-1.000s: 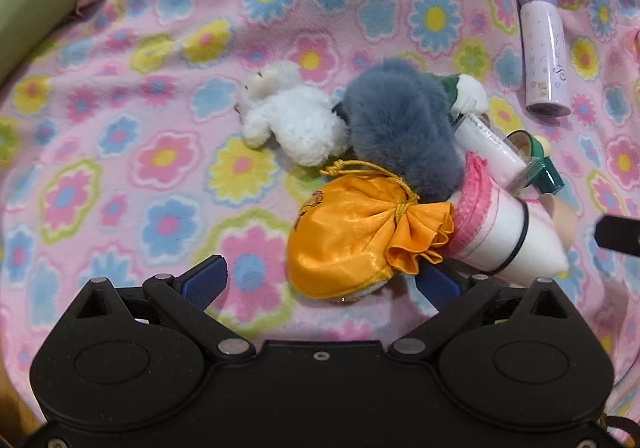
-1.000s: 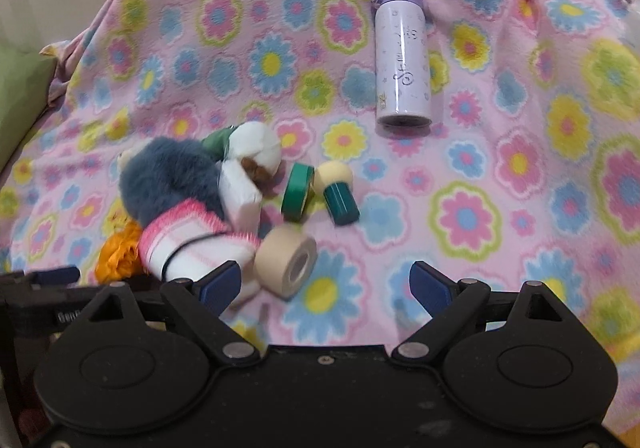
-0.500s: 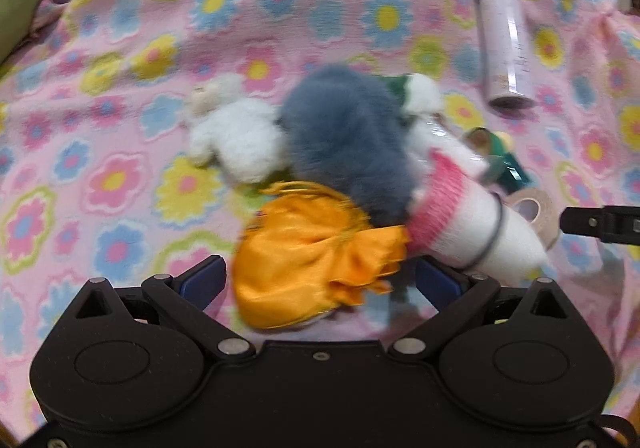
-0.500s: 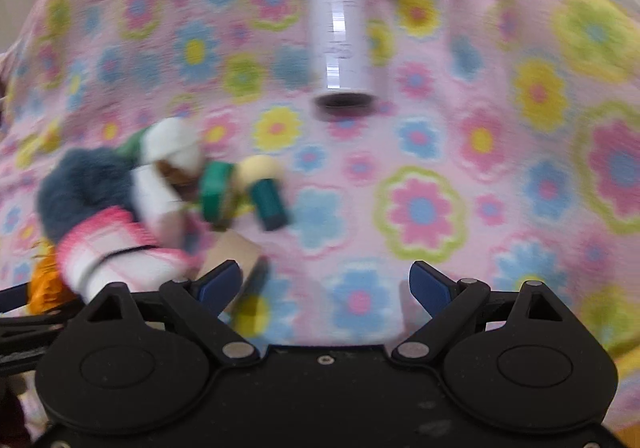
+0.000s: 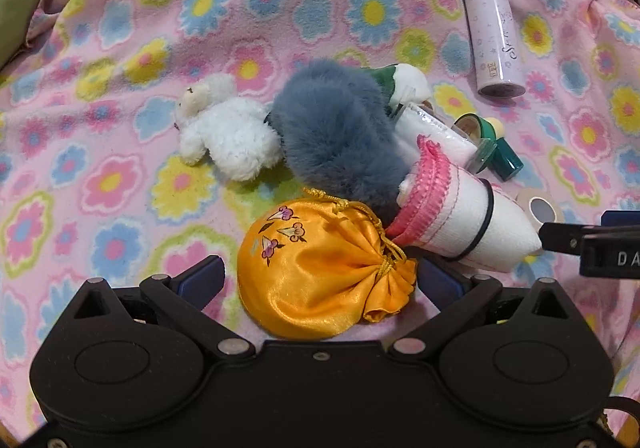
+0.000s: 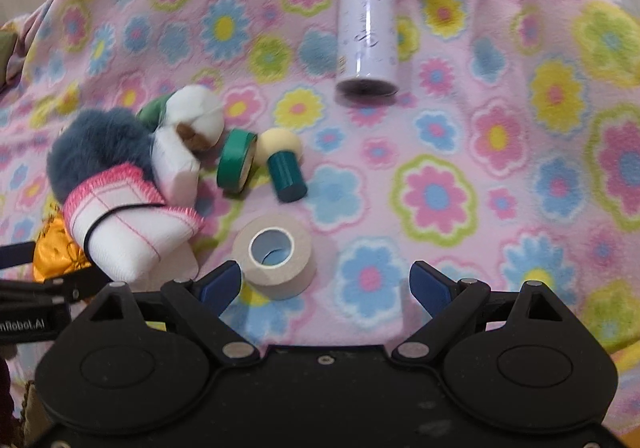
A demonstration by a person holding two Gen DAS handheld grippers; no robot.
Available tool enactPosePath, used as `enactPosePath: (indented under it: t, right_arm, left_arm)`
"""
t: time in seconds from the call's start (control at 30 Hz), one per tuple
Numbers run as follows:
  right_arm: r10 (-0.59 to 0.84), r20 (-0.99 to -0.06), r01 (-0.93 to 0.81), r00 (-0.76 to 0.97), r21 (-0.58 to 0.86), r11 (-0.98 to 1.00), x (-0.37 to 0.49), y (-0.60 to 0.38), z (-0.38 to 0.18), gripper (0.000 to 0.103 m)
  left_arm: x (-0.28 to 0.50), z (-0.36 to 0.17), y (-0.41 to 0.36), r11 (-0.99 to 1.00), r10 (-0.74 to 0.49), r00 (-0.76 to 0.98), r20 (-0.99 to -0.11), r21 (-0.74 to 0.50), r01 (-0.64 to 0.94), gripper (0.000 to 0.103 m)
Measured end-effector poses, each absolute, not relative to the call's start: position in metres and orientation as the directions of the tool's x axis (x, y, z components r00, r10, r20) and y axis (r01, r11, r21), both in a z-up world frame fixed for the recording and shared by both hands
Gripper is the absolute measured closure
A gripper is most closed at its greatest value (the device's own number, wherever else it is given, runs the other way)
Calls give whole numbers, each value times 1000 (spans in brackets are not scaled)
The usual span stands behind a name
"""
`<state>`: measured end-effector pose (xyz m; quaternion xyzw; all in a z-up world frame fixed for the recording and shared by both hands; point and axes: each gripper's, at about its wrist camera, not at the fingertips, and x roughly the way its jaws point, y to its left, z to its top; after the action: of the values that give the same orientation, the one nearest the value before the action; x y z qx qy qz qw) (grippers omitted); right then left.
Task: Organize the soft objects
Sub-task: 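Reach the left tool to the orange pouch while the right tool reaches the tape roll, then grasp the orange pouch with left tool while right tool grasps the beige tape roll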
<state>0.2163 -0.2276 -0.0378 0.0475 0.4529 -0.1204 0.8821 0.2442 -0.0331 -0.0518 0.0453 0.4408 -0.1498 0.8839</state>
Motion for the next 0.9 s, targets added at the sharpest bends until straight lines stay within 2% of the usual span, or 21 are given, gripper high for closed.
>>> enactPosePath:
  t: [0.2,0.27,0.37,0.43,0.47,0.5,0.9]
  right_arm:
    - [-169,-817,234,552,-43,971,229,-222,-45,12]
    - [-167,-817,224,552,-47,973,233,-221,-48,17]
    - [-151,-824,210,546,-40,977,236,-219,-52,28]
    - [-117,-829,190,547,-13,982,236,-218,-53,45]
    - [-99,-830,179,549,2,984,236,-217,-53,51]
    - [-84,-830,173,551,15,985,234,-217,-51,56]
    - [-106,-806,213,582,25,977,210,-223,-30,56]
  left_arm:
    - [249,-55,-42,948,-220,570,-792,-36,317,4]
    - [250,-56,-43,946,-224,573,-789,-35,322,5]
    - [251,-56,-41,949,-226,577,-785,-43,313,11]
    - [250,-55,-38,949,-238,582,-777,-57,311,15]
    - [248,-54,-36,948,-246,584,-774,-66,312,18]
    - [246,-52,-35,949,-246,591,-768,-66,309,26]
    - [222,-30,-14,965,-237,616,-751,-111,236,27]
